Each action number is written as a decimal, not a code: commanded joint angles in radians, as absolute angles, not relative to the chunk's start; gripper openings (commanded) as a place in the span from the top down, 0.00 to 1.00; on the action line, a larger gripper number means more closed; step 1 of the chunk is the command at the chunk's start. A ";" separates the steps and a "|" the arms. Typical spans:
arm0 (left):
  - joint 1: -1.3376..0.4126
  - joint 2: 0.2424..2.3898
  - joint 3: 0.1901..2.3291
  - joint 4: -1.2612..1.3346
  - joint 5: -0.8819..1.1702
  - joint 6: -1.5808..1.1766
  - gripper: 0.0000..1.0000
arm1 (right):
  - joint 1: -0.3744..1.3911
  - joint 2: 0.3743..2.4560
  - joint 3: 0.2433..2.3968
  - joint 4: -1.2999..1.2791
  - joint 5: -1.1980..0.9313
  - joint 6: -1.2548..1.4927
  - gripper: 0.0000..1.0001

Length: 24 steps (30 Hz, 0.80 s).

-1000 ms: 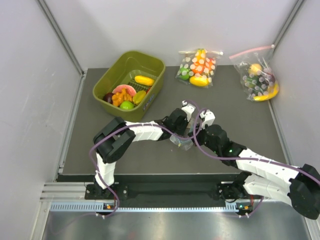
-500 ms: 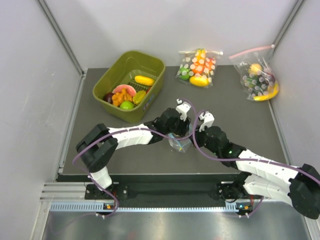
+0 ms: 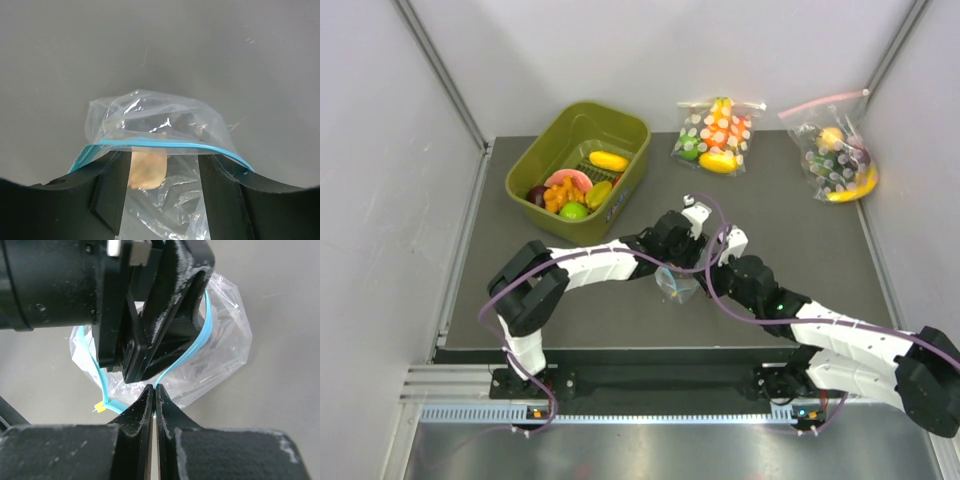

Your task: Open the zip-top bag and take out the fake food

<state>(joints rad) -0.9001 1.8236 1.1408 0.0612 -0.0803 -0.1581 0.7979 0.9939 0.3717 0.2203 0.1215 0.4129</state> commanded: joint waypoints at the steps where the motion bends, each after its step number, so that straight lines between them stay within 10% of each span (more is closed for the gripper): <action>1: -0.922 1.832 1.180 -0.038 -0.161 -0.132 0.39 | 0.810 0.971 0.359 0.275 0.095 0.428 1.00; 18: -0.931 1.908 1.149 -0.046 -0.268 -0.137 0.38 | 0.808 0.943 0.348 0.276 0.080 0.434 1.00; 24: -0.933 1.872 1.131 -0.031 -0.229 -0.140 0.75 | 0.808 0.945 0.348 0.267 0.094 0.433 1.00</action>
